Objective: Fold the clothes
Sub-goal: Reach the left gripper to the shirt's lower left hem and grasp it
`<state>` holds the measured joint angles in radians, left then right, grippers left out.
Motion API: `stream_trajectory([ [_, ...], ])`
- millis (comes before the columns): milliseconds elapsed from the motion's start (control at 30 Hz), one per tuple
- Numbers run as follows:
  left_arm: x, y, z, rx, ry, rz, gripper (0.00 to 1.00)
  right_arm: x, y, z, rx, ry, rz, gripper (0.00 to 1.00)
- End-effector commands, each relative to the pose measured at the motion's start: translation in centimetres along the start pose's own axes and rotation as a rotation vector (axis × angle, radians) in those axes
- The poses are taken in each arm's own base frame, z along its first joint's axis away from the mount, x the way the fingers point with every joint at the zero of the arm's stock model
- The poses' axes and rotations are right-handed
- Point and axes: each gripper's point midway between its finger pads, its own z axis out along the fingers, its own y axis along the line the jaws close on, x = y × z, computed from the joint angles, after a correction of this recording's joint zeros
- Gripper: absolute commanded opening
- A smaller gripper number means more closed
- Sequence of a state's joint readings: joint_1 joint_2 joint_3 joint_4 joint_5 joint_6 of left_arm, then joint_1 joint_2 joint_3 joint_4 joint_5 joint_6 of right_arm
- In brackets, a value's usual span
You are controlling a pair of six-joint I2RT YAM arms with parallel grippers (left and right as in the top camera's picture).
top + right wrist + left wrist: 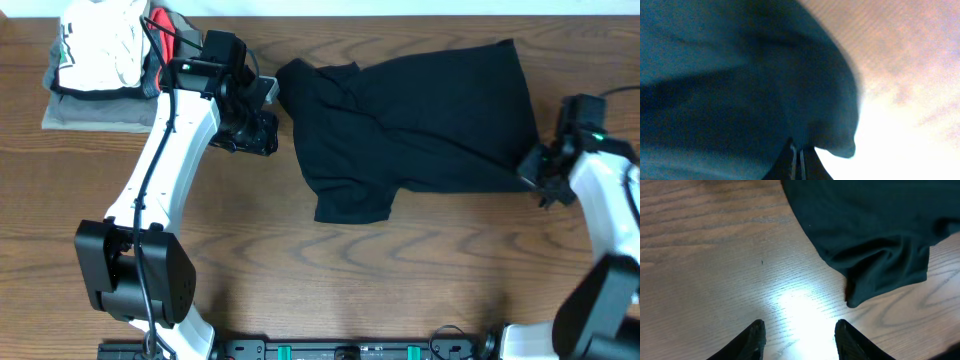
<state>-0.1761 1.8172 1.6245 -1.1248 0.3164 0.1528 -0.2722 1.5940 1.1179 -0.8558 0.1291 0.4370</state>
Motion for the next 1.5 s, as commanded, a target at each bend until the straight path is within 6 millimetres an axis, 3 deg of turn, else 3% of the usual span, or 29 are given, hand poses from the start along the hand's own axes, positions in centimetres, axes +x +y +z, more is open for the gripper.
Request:
stream_trajectory([
  [0,0.1,-0.4,-0.5,0.011,-0.011,-0.013,0.47,0.6,-2.2,-0.5,0.056,0.033,0.019,0.02],
  [100,0.1,-0.4,-0.5,0.011,-0.01,-0.013,0.47,1.9,-2.8,-0.2,0.076,0.081,-0.004,0.14],
  [233,0.5,-0.4,-0.5,0.013,0.005,-0.017,0.47,2.5,-3.0,0.0,0.086,0.105,-0.014,0.48],
  [300,0.9,-0.4,-0.5,0.014,0.023,-0.022,0.47,2.5,-3.0,0.0,0.085,0.104,-0.015,0.53],
  [433,1.8,-0.5,-0.5,0.017,0.057,-0.031,0.46,2.3,-2.2,0.0,0.042,0.101,-0.035,0.55],
  [633,3.2,-0.7,0.8,0.042,0.109,-0.04,0.41,1.1,1.4,0.0,-0.118,0.048,-0.142,0.59],
  [867,7.0,-5.7,4.8,0.275,0.197,0.155,0.47,0.1,3.6,-0.3,-0.165,-0.02,-0.193,0.6],
  [1133,7.7,-9.7,8.9,0.281,0.187,0.392,0.58,-0.1,3.9,-0.4,-0.171,-0.034,-0.216,0.6],
  [1267,7.9,-9.7,11.3,0.176,0.219,0.46,0.6,-0.1,3.9,-0.4,-0.17,-0.034,-0.224,0.61],
  [1467,7.4,-6.8,14.4,-0.046,0.256,0.374,0.61,0.4,3.6,-0.3,-0.161,-0.011,-0.241,0.61],
])
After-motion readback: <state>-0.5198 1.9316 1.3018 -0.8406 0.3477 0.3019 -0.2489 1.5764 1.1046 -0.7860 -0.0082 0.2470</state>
